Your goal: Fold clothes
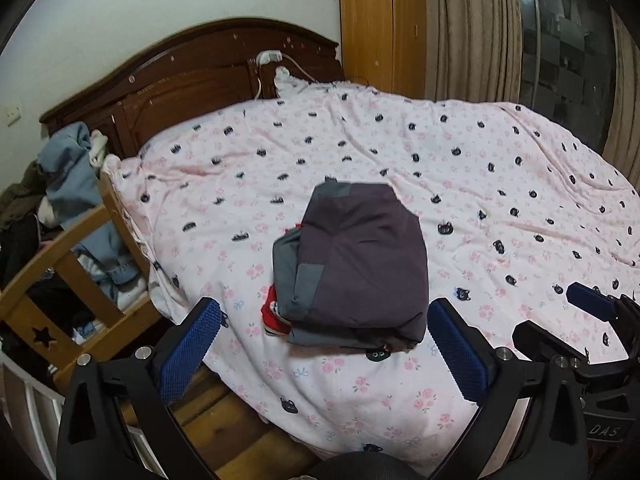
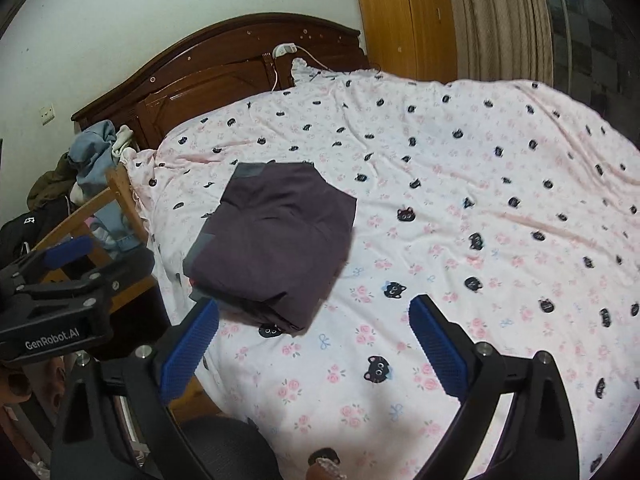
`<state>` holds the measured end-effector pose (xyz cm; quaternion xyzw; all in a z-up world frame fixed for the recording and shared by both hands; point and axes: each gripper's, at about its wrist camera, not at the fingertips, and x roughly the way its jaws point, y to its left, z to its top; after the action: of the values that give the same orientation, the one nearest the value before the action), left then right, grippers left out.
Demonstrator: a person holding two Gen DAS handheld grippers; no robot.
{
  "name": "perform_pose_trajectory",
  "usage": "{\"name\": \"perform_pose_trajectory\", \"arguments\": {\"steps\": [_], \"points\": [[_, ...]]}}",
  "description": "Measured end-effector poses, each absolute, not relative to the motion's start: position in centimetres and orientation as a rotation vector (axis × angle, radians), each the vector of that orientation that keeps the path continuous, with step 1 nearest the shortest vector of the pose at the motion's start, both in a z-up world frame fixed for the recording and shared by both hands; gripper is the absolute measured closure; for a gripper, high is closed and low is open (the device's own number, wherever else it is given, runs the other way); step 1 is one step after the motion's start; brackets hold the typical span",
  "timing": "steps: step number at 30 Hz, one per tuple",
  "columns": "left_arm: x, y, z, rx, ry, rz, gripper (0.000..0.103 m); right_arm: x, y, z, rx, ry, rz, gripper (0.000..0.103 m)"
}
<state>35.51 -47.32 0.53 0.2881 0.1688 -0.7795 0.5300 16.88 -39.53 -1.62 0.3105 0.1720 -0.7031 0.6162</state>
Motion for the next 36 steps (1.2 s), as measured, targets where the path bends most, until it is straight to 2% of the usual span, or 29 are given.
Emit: {"name": "perform_pose_trajectory", "arguments": {"steps": [12,36], "points": [[35.7,-44.0,2.7,0.651,0.332,-1.837,0.000,17.1,-35.7,1.7,0.667,0.369,-1.673,0.000],[36.9,-43.7,2.8,0.673,0.334,-1.818,0.000,19.3,-35.7,2.4,0.644,0.383,-1.633,0.000]]}}
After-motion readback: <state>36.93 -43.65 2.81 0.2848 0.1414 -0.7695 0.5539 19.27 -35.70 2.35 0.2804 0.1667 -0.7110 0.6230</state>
